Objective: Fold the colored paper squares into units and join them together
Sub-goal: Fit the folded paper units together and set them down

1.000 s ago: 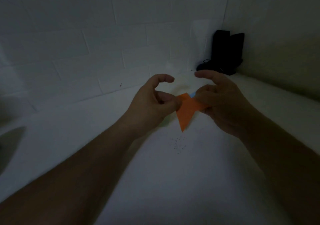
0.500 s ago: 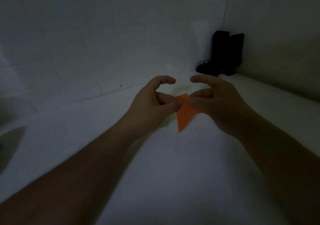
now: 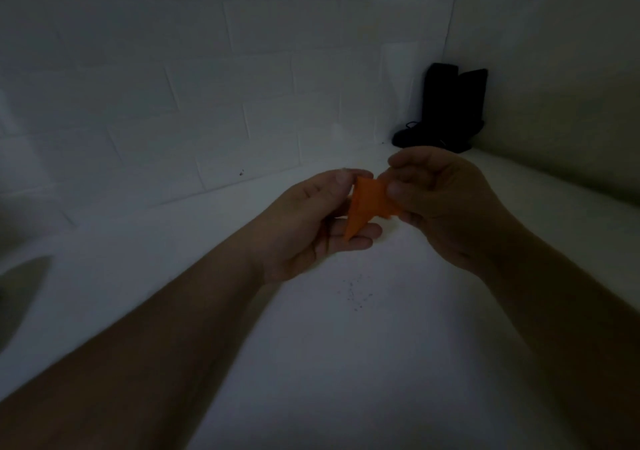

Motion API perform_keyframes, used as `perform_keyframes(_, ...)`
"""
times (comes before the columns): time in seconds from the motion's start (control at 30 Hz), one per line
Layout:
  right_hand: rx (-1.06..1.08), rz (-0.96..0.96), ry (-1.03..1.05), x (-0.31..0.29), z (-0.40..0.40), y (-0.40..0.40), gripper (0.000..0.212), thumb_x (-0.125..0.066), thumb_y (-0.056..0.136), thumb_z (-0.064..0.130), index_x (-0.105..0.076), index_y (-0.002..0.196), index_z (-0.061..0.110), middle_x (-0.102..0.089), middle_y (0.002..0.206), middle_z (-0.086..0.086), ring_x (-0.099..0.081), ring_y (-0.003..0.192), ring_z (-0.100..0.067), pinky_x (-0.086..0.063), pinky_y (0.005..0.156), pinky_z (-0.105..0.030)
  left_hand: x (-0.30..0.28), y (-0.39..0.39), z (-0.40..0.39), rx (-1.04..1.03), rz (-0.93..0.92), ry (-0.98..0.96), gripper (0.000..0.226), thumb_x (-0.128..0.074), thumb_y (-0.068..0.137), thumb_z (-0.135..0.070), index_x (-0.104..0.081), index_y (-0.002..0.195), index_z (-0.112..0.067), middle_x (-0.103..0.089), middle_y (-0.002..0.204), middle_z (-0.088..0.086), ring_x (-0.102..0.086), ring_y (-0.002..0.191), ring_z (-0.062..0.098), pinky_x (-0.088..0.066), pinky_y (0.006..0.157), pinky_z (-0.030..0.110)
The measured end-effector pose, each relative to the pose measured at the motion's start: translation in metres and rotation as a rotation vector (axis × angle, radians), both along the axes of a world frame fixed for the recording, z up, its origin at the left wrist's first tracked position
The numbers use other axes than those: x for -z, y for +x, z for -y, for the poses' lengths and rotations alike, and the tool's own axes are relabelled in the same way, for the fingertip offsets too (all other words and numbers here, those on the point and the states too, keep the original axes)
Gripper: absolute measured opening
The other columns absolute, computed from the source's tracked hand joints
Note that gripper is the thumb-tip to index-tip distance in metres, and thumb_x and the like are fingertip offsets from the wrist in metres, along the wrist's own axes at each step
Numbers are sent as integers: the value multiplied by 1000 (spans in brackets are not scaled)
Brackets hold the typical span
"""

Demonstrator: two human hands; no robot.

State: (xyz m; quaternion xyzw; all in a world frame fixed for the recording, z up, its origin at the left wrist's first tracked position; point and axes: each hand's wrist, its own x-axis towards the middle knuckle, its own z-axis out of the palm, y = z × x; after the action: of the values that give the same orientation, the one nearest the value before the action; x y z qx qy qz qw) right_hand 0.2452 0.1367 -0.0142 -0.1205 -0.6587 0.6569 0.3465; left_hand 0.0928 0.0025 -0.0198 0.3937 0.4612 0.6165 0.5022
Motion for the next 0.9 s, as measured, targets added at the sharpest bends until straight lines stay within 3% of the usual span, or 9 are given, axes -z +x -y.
perform_keyframes(0.23, -40, 93, 81, 0, -1, 1, 63, -78, 67, 8, -62, 120, 36, -68, 118, -1, -65, 110, -27, -58, 86, -44, -1, -8, 0, -46, 88, -13, 39, -58, 94, -35, -65, 126, -15, -74, 97, 11, -72, 79, 20, -64, 78, 33)
perform_keyframes(0.4, -115, 121, 95, 0, -2, 3, 73, -79, 61, 8, -59, 127, 35, -69, 112, 5, -70, 102, -18, -60, 76, -33, 0, -8, -1, -125, 14, -50, 24, -52, 106, -16, -67, 124, -13, -73, 94, 16, -70, 73, 26, -64, 69, 36)
perform_keyframes(0.47, -123, 153, 148, 2, -3, 3, 68, -82, 62, 6, -63, 121, 35, -68, 113, 7, -69, 104, -18, -60, 74, -33, 4, -9, -3, -178, -159, -31, 23, -56, 105, -19, -67, 124, -16, -72, 95, 19, -71, 71, 27, -64, 64, 36)
perform_keyframes(0.57, -183, 213, 150, 6, -7, 4, 55, -81, 66, -7, -67, 106, 28, -66, 119, 3, -68, 104, -24, -60, 72, -34, 8, -12, -3, -186, -352, 32, 24, -61, 102, -15, -65, 125, -19, -68, 91, 28, -70, 77, 26, -60, 69, 35)
perform_keyframes(0.67, -301, 238, 117, 9, -9, 6, 41, -84, 63, -2, -64, 88, 24, -65, 121, -6, -70, 95, -29, -55, 71, -33, 9, -15, -2, -143, -388, 89, 24, -60, 99, 2, -69, 112, -17, -71, 90, 14, -66, 81, 24, -56, 75, 38)
perform_keyframes(0.8, -221, 341, 324, 10, -6, 5, 34, -83, 70, -3, -65, 78, 24, -68, 90, 18, -68, 75, -8, -53, 65, -23, 13, -18, -4, -204, -446, 130, 21, -66, 92, 8, -73, 86, -10, -73, 94, 10, -69, 85, 22, -58, 83, 39)
perform_keyframes(0.9, -69, 446, 580, 10, -5, 3, 28, -87, 73, 11, -70, 76, 33, -70, 92, 17, -69, 80, -12, -58, 72, -31, 14, -21, -4, -247, -548, 152, 14, -72, 87, 10, -73, 86, -4, -73, 94, 9, -71, 85, 21, -57, 82, 34)
